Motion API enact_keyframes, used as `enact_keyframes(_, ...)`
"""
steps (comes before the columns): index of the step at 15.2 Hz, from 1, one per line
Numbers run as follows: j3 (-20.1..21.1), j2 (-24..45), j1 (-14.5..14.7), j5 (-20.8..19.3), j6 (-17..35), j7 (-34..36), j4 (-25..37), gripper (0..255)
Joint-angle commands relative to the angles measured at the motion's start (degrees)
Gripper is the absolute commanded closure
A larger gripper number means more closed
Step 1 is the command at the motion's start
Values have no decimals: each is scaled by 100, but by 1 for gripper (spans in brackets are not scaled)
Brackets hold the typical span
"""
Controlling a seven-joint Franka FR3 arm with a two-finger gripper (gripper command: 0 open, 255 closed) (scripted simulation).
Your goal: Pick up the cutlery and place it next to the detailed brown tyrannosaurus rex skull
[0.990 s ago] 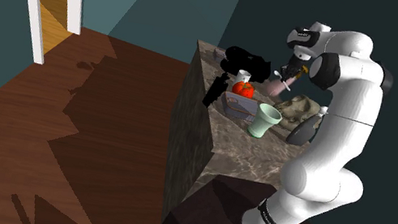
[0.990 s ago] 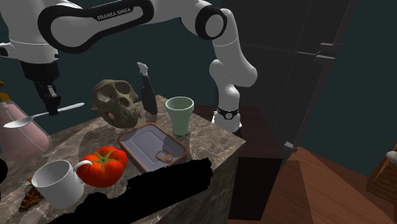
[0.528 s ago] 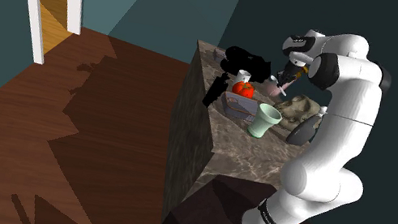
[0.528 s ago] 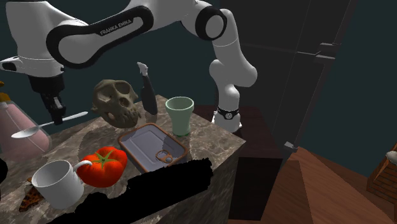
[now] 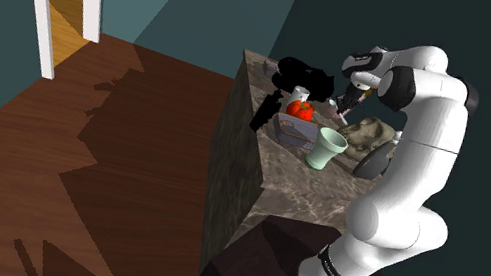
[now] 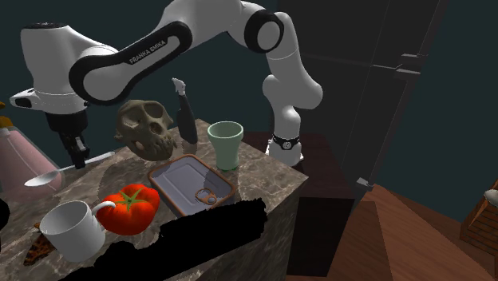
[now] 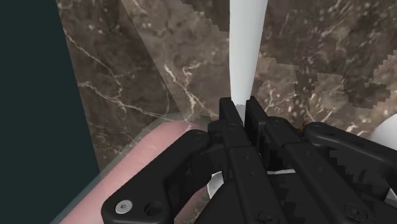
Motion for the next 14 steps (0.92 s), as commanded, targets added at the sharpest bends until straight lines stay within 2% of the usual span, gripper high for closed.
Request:
enact_keyframes(1,13,57,-12,25,136,-15,-78,255)
enact_keyframes(11,92,348,-45,140,758,-53,-423,255)
enact_keyframes(14,98,367,-48,148,792,-56,-438,255)
